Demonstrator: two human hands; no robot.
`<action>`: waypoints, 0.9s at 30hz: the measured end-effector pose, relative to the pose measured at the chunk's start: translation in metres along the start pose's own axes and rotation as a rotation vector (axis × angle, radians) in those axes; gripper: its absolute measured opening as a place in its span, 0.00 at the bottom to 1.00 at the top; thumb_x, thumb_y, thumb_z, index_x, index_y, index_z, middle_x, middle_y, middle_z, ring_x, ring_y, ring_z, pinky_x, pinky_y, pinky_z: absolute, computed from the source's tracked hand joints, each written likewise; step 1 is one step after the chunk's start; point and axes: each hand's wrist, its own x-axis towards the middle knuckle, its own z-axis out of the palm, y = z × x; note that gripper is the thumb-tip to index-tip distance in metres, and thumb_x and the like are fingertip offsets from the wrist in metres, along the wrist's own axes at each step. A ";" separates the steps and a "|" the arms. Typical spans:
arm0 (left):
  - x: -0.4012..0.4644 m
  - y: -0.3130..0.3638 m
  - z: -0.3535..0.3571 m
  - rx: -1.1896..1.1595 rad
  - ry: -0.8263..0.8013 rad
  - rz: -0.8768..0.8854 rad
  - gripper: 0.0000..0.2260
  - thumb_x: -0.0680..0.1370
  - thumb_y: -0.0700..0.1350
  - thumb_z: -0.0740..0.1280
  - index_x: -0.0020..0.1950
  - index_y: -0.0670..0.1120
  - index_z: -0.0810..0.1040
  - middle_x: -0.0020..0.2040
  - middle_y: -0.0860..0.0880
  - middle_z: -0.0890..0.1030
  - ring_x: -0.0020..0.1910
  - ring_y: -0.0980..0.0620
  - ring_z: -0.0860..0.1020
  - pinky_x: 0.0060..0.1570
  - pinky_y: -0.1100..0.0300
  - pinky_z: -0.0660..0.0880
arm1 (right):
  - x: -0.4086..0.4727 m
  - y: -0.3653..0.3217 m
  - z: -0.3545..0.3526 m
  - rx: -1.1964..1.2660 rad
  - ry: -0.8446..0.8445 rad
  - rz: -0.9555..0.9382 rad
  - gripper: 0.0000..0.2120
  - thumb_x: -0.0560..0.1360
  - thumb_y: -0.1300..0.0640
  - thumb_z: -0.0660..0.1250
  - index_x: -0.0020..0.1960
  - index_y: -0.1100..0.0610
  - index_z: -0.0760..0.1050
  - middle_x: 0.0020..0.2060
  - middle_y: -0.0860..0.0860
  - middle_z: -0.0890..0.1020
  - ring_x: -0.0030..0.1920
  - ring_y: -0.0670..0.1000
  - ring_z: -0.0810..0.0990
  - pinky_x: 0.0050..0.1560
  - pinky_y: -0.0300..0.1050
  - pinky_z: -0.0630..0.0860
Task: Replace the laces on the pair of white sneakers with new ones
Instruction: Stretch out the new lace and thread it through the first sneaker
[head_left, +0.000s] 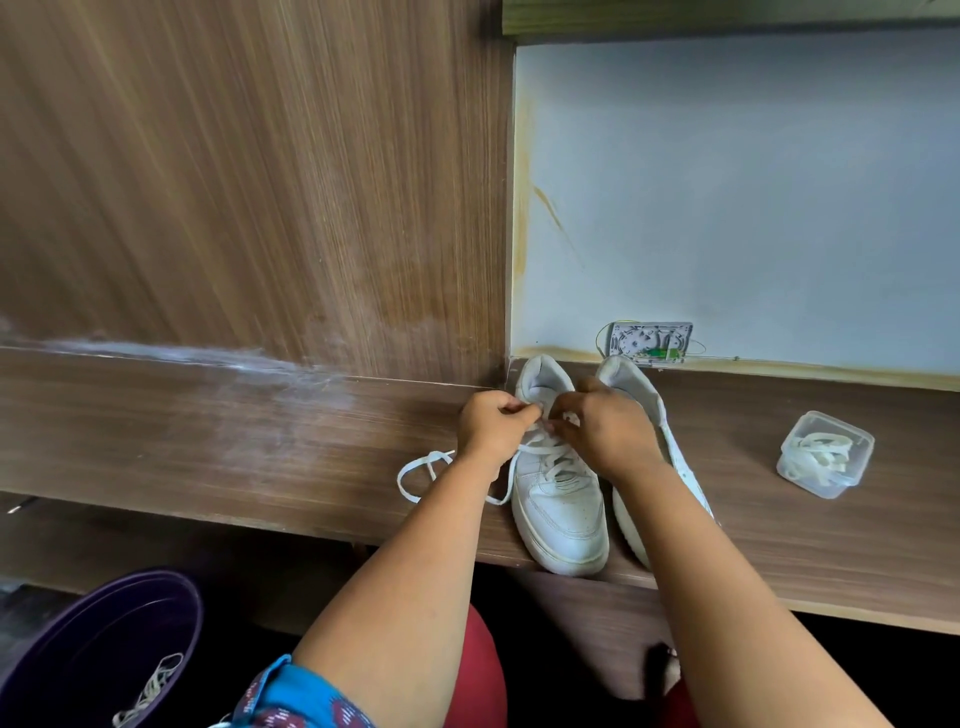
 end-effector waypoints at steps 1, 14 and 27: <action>0.001 -0.001 0.000 0.006 0.000 0.002 0.07 0.72 0.46 0.74 0.37 0.45 0.82 0.31 0.54 0.79 0.30 0.61 0.74 0.31 0.68 0.70 | 0.001 0.001 0.000 -0.022 -0.011 -0.009 0.08 0.75 0.48 0.68 0.51 0.49 0.82 0.46 0.51 0.76 0.46 0.56 0.78 0.41 0.47 0.74; -0.005 0.005 -0.001 -0.098 -0.018 -0.034 0.06 0.72 0.42 0.75 0.37 0.42 0.81 0.31 0.52 0.81 0.26 0.65 0.77 0.29 0.71 0.72 | 0.002 0.009 -0.005 0.893 0.415 0.475 0.09 0.83 0.56 0.54 0.45 0.54 0.67 0.39 0.50 0.77 0.41 0.50 0.77 0.43 0.42 0.68; -0.017 0.017 -0.014 0.209 -0.470 -0.050 0.09 0.80 0.47 0.64 0.46 0.42 0.77 0.38 0.52 0.74 0.38 0.54 0.70 0.36 0.63 0.66 | 0.003 0.009 0.000 0.570 0.323 0.245 0.05 0.80 0.50 0.58 0.47 0.47 0.70 0.43 0.48 0.82 0.48 0.54 0.80 0.44 0.42 0.72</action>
